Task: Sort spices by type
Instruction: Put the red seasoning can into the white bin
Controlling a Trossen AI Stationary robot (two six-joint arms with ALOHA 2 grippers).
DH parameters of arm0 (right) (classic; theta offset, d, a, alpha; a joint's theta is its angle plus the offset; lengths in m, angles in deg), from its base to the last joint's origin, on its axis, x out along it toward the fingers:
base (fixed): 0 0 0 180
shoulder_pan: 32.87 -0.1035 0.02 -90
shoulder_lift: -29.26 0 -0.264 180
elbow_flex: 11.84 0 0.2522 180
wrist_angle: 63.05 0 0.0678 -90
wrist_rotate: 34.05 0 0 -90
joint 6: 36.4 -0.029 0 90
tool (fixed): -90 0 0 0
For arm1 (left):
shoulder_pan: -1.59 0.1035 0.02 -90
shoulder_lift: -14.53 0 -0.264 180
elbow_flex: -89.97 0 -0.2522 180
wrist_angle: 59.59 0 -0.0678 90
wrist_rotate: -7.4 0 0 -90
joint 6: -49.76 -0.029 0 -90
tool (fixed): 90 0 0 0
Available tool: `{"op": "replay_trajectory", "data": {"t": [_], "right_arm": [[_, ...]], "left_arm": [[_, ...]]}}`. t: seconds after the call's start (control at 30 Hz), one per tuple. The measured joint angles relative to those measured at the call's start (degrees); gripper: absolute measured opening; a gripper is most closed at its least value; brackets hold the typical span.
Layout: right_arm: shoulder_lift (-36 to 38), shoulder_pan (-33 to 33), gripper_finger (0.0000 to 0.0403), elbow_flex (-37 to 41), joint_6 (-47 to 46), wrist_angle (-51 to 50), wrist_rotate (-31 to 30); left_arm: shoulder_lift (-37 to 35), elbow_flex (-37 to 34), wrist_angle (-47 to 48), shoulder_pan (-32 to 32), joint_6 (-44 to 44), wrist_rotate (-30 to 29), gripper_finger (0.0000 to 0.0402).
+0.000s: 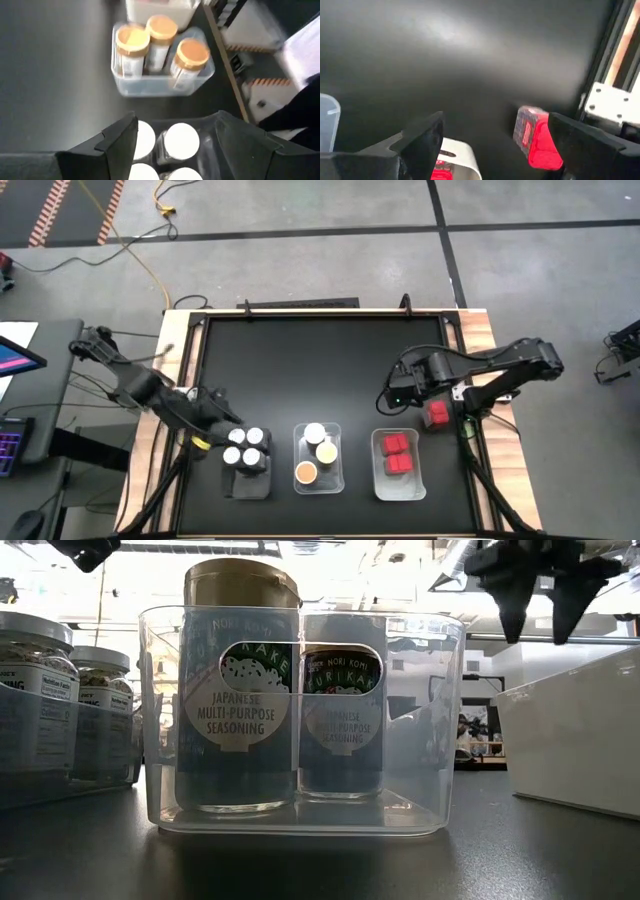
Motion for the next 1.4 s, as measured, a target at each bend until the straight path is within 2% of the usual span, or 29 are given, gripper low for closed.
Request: {"op": "replay_trajectory", "data": {"t": [0.23, 0.43, 0.6, 0.9, 1.2, 1.3, 1.4], "right_arm": [[-0.3, 6.1, 0.0379, 6.2, -0.2, -0.4, 6.7], [1.6, 11.0, 0.0379, 11.5, 2.4, -1.3, 10.5], [1.8, 15.9, 0.0379, 15.0, 8.3, -1.3, 14.7], [1.3, 23.6, 0.0379, 21.8, 19.6, -1.6, 22.3], [1.3, 24.2, 0.0379, 27.5, 22.0, 4.2, 29.0], [1.3, 24.4, 0.0379, 30.3, 21.9, 6.1, 30.3], [1.4, 24.4, 0.0377, 29.9, 21.5, 6.1, 30.3]], "left_arm": [[-16.0, -7.6, -4.1, 0.6, -2.6, -0.2, 0.0256], [-21.1, -8.5, -3.3, 0.6, -3.6, -0.2, 0.0256], [-21.5, -8.5, -3.1, 0.6, -5.8, -0.2, 0.0256], [-20.6, -8.5, -3.1, 0.6, -4.8, -0.4, 0.0256], [-18.7, -8.5, -3.3, 0.6, -2.4, -1.4, 0.0256], [-17.7, -8.5, -3.2, 0.6, -1.6, -1.6, 0.0256], [-16.5, -8.5, -3.2, 0.6, -1.3, -1.7, 0.0256]]}}
